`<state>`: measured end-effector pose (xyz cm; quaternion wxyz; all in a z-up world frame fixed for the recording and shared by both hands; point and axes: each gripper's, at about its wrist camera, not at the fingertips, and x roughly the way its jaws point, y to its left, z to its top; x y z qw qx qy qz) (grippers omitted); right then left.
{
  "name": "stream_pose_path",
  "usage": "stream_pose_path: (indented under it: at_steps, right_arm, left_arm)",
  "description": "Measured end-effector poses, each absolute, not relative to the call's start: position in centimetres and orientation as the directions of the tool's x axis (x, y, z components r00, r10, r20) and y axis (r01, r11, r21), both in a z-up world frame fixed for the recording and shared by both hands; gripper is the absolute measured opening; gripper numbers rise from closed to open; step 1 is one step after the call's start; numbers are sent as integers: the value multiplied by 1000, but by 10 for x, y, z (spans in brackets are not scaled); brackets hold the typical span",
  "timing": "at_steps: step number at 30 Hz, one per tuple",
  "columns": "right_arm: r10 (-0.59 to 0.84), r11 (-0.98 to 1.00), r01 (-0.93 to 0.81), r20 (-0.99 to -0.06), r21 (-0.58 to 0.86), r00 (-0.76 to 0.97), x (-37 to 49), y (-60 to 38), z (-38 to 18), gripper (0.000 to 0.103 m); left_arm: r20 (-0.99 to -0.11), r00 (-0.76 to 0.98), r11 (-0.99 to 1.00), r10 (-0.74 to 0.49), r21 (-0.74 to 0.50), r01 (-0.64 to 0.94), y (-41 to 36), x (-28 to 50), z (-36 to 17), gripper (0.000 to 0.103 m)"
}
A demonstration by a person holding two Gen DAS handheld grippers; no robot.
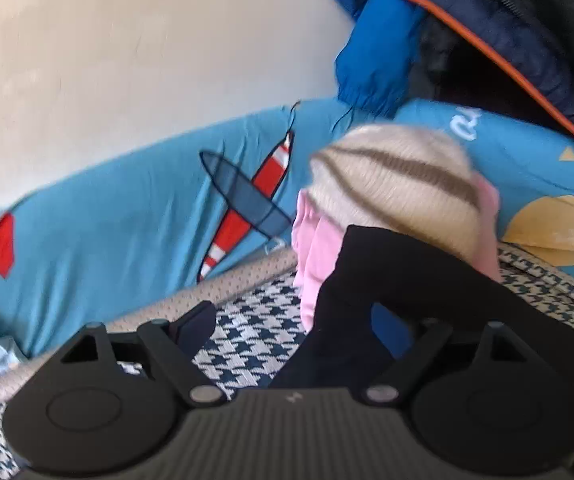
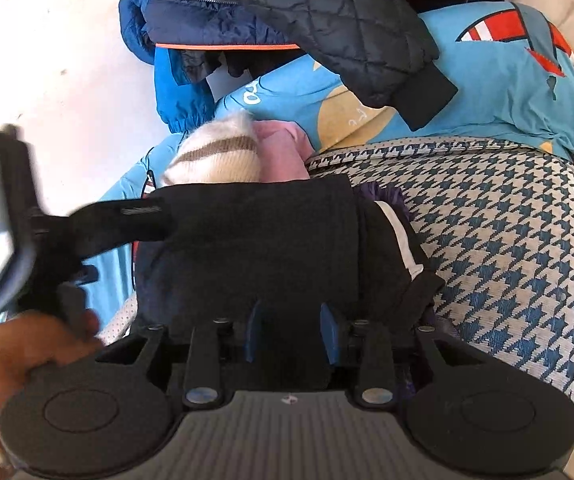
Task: Fold clothes
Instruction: 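Lower the black bundle onto the purple garment with both grippers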
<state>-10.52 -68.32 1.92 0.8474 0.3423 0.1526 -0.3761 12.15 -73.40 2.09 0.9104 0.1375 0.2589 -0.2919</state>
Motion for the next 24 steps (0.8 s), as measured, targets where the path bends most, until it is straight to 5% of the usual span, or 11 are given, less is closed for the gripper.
stream_pose_path:
  at_steps: [13, 17, 24]
  right_arm:
    - [-513, 496, 727, -515, 474, 687, -106, -689, 19, 33]
    - [-520, 481, 733, -516, 482, 681, -110, -689, 21, 34]
    - [-522, 486, 733, -514, 476, 680, -115, -678, 33, 37]
  left_arm:
    - [-575, 708, 801, -410, 144, 581, -731, 122, 19, 93]
    - [-562, 723, 793, -401, 183, 581, -709, 106, 35, 102]
    - [-587, 725, 777, -361, 240, 582, -653, 74, 48, 103]
